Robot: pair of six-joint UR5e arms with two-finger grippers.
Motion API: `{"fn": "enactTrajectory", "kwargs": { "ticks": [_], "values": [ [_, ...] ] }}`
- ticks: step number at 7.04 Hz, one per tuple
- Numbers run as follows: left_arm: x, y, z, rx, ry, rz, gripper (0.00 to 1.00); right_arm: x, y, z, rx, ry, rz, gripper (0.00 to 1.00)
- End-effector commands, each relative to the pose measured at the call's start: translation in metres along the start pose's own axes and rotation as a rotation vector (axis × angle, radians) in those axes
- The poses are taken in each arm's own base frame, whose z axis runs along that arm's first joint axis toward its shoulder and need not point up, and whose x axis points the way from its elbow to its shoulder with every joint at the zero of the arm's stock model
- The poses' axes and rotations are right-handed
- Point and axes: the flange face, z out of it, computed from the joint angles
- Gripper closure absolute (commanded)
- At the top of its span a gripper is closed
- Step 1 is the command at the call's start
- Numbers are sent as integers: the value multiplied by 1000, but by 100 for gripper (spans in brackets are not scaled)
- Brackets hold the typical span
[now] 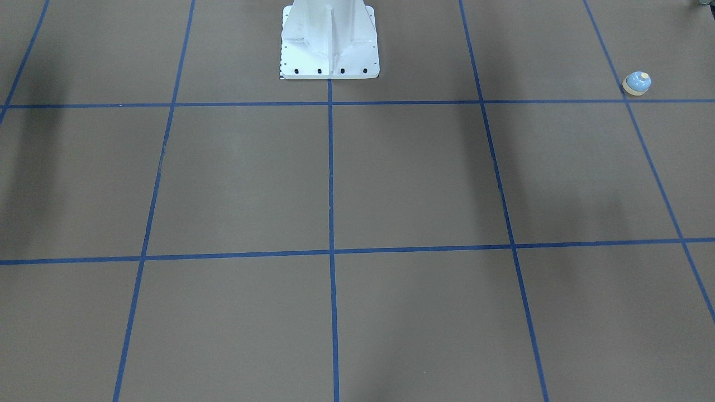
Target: Place and press bell with both arms
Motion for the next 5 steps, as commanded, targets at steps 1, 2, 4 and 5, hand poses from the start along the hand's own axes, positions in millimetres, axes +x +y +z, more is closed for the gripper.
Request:
{"fn": "enactTrajectory", "kwargs": {
  "ticks": [1, 2, 4, 5],
  "values": [
    [1, 6, 4, -7, 3, -36, 0, 0, 0, 1, -1, -6, 1, 0],
    [22, -10, 23, -51, 18, -95, 0, 0, 1, 1, -1, -6, 1, 0],
    [52, -21, 79, -149, 19, -212, 0, -1, 1, -1, 2, -5, -2, 0],
    [48, -13, 91, -169, 22, -207, 0, -1, 1, 0, 1, -4, -1, 0]
  ]
}}
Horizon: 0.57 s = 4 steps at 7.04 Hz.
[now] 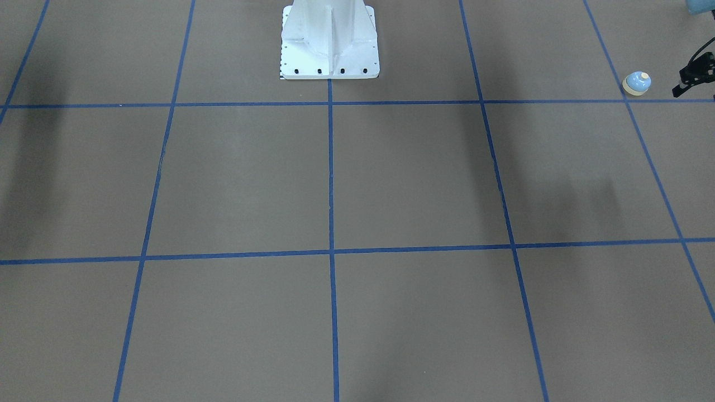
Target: Place and press bell with both arms
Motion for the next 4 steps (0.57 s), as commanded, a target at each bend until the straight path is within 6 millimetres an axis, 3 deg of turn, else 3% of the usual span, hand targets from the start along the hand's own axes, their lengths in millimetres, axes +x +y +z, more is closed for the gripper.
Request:
{"fn": "enactTrajectory", "kwargs": {
  "ticks": [1, 2, 3, 4],
  "values": [
    [7, 8, 45, -102, 9, -19, 1, -2, 0, -1, 3, -3, -3, 0],
    [2, 11, 70, -158, 3, -9, 3, -2, 0, -1, 4, -6, -5, 0],
    [14, 9, 91, -210, 0, 22, 3, -4, -1, -2, 7, -7, -9, 0],
    [3, 23, 96, -229, -14, 21, 1, -6, -2, -4, 19, -8, -23, 0]
  ]
}}
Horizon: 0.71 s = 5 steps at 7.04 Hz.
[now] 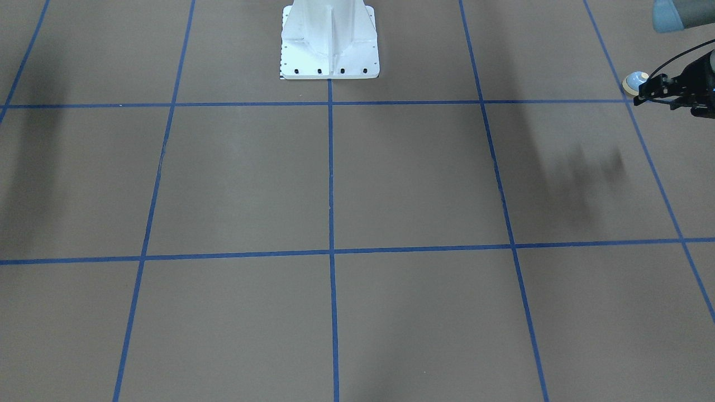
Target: Place and press bell with both arms
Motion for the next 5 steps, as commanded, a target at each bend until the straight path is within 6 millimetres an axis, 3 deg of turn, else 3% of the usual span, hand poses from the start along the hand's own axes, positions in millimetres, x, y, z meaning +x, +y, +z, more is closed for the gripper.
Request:
{"fn": "enactTrajectory", "kwargs": {
  "ticks": [1, 2, 3, 4, 5],
  "values": [
    [-13, 26, 19, -9, -10, 156, 0, -2, -1, -1, 8, -6, -12, 0],
    [-33, 57, 26, -20, -51, 157, 0, -3, 0, 0, 7, -18, -11, 0],
    [-40, 65, 26, 4, -111, 136, 0, -2, 2, 0, 5, -24, -8, 0],
    [-37, 66, 24, 32, -97, -112, 0, -1, 5, 1, 1, -32, -2, 0],
    [-46, 77, 32, 42, -80, -158, 0, -3, 6, 2, -1, -50, -4, 0]
  ]
}}
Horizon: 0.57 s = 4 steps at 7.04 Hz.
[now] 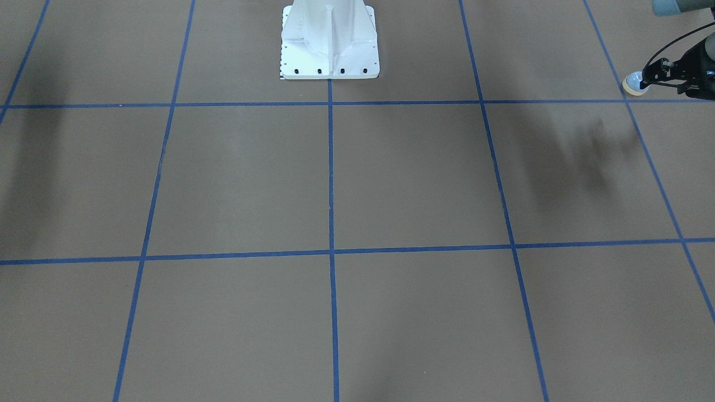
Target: Place and press bell with both arms
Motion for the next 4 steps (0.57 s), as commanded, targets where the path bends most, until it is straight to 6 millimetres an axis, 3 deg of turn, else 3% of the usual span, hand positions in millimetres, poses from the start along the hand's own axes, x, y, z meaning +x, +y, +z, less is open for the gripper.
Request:
{"fn": "enactTrajectory", "kwargs": {
  "ticks": [1, 3, 4],
  "values": [
    [-23, 26, 18, 6, 6, -126, 0, 0, 2, 1, -4, -18, 4, 0],
    [-8, 27, 14, -3, 125, -280, 0, -2, 2, 0, -1, -18, -2, 0],
    [-20, 46, 22, -21, 117, -311, 0, -1, 2, 0, -1, -17, 0, 0]
  ]
}}
